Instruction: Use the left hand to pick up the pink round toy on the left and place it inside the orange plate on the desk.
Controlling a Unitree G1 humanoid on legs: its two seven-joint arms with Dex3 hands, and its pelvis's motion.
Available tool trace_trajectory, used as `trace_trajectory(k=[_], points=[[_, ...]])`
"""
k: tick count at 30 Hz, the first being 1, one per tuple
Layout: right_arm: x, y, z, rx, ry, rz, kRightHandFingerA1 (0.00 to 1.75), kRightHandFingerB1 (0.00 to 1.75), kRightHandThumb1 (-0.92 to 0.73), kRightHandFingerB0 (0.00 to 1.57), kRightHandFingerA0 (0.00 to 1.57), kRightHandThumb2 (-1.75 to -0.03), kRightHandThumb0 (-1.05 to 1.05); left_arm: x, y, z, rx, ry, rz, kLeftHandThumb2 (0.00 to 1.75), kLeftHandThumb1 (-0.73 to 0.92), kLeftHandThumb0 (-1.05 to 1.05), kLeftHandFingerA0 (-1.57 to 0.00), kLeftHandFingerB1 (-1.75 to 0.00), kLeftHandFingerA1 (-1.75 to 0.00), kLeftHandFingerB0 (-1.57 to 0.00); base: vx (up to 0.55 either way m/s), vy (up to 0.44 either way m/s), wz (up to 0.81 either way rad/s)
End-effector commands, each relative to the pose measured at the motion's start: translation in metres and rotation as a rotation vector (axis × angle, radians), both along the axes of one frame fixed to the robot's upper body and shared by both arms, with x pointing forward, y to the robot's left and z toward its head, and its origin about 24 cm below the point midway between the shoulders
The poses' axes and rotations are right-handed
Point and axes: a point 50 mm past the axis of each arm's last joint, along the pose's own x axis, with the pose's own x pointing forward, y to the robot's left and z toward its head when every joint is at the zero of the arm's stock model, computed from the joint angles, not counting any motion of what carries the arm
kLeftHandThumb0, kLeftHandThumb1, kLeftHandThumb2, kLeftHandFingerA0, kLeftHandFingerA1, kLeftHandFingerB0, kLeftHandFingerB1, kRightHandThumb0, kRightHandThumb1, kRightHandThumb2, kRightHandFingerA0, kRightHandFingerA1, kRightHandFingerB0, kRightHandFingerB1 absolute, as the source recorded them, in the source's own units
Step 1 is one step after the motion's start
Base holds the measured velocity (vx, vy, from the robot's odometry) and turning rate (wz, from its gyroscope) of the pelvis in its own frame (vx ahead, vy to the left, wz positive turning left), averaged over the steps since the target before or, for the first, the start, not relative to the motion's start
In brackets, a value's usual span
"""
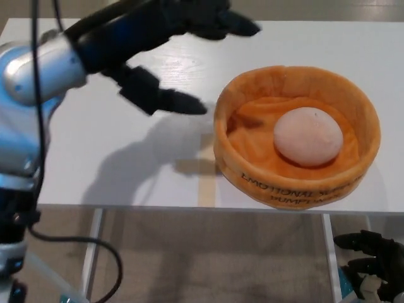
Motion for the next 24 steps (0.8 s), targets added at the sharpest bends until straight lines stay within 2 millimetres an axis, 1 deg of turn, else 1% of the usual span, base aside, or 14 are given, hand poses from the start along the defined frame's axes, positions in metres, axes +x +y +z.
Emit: trace_trajectory(k=[1, 6, 10, 11, 12, 13, 15, 17, 18, 19, 21, 22, 23, 24], points=[[-0.014, -0.008, -0.008, 0.003, 0.033, -0.017, 0.52, 0.51, -0.64, 0.68, 0.57, -0.58, -0.11, -0.071, 0.046, -0.035, -0.112, 0.453, -0.606, 0.65, 0.52, -0.26, -0.45, -0.42, -0.5, -0.4, 0.0, 0.0, 0.0], [-0.013, -0.008, -0.008, -0.006, 0.036, -0.014, 0.54, 0.51, -0.64, 0.69, 0.6, -0.58, -0.11, -0.073, 0.054, -0.053, -0.174, 0.633, -0.691, 0.62, 0.57, -0.19, -0.42, -0.41, -0.48, -0.43, 0.0, 0.0, 0.0], [-0.012, -0.008, -0.007, -0.011, 0.029, -0.009, 0.52, 0.51, -0.64, 0.69, 0.58, -0.58, -0.11, -0.073, 0.058, -0.069, -0.162, 0.748, -0.7, 0.63, 0.58, -0.2, -0.41, -0.43, -0.51, -0.43, 0.0, 0.0, 0.0], [-0.013, -0.008, -0.007, -0.004, 0.029, -0.012, 0.53, 0.51, -0.64, 0.69, 0.58, -0.58, -0.12, -0.072, 0.058, -0.075, -0.14, 0.795, -0.683, 0.9, 0.42, -0.13, -0.3, -0.55, -0.59, -0.28, 0.0, 0.0, 0.0], [-0.013, -0.008, -0.007, 0.0, 0.03, -0.015, 0.53, 0.51, -0.64, 0.69, 0.58, -0.58, -0.12, -0.072, 0.058, -0.079, -0.126, 0.826, -0.672, 0.9, 0.42, -0.13, -0.3, -0.55, -0.59, -0.28, 0.0, 0.0, 0.0], [-0.013, -0.008, -0.007, 0.003, 0.03, -0.016, 0.53, 0.51, -0.64, 0.69, 0.57, -0.58, -0.11, -0.072, 0.057, -0.085, -0.118, 0.848, -0.659, 0.62, 0.59, -0.18, -0.38, -0.4, -0.48, -0.38, 0.0, 0.0, 0.0], [-0.013, -0.008, -0.007, 0.004, 0.03, -0.017, 0.53, 0.51, -0.64, 0.69, 0.57, -0.58, -0.11, -0.072, 0.057, -0.09, -0.115, 0.862, -0.651, 0.62, 0.59, -0.18, -0.38, -0.4, -0.48, -0.38, 0.0, 0.0, 0.0], [-0.013, -0.007, -0.008, -0.001, 0.034, -0.013, 0.53, 0.51, -0.64, 0.69, 0.58, -0.58, -0.11, -0.068, 0.056, -0.121, -0.133, 0.93, -0.571, 0.56, 0.55, -0.17, -0.51, -0.37, -0.47, -0.46, 0.0, 0.0, 0.0], [-0.014, -0.007, -0.008, -0.005, 0.038, -0.01, 0.53, 0.51, -0.64, 0.69, 0.58, -0.58, -0.11, -0.067, 0.055, -0.141, -0.137, 0.972, -0.517, 0.56, 0.55, -0.17, -0.51, -0.37, -0.47, -0.46, 0.0, 0.0, 0.0], [-0.014, -0.007, -0.009, -0.005, 0.039, -0.01, 0.52, 0.51, -0.64, 0.68, 0.57, -0.58, -0.12, -0.066, 0.055, -0.152, -0.145, 1.0, -0.492, 0.65, 0.55, -0.25, -0.4, -0.4, -0.48, -0.41, 0.0, 0.0, 0.0], [-0.014, -0.007, -0.009, -0.005, 0.04, -0.012, 0.52, 0.51, -0.64, 0.68, 0.57, -0.58, -0.12, -0.065, 0.054, -0.163, -0.152, 1.032, -0.471, 0.65, 0.55, -0.25, -0.4, -0.4, -0.48, -0.41, 0.0, 0.0, 0.0], [-0.014, -0.007, -0.009, -0.004, 0.041, -0.012, 0.54, 0.51, -0.64, 0.68, 0.59, -0.58, -0.12, -0.062, 0.055, -0.188, -0.173, 1.093, -0.337, 0.57, 0.58, -0.23, -0.49, -0.36, -0.41, -0.46, 0.0, 0.0, 0.0], [-0.014, -0.007, -0.009, -0.004, 0.041, -0.012, 0.54, 0.51, -0.64, 0.68, 0.59, -0.58, -0.12, -0.062, 0.055, -0.195, -0.176, 1.108, -0.302, 0.57, 0.58, -0.23, -0.49, -0.36, -0.41, -0.46, 0.0, 0.0, 0.0], [-0.015, -0.007, -0.009, -0.004, 0.043, -0.012, 0.53, 0.5, -0.64, 0.68, 0.59, -0.58, -0.12, -0.06, 0.056, -0.21, -0.198, 1.103, -0.187, 0.57, 0.58, -0.28, -0.55, -0.35, -0.45, -0.47, 0.0, 0.0, 0.0]])
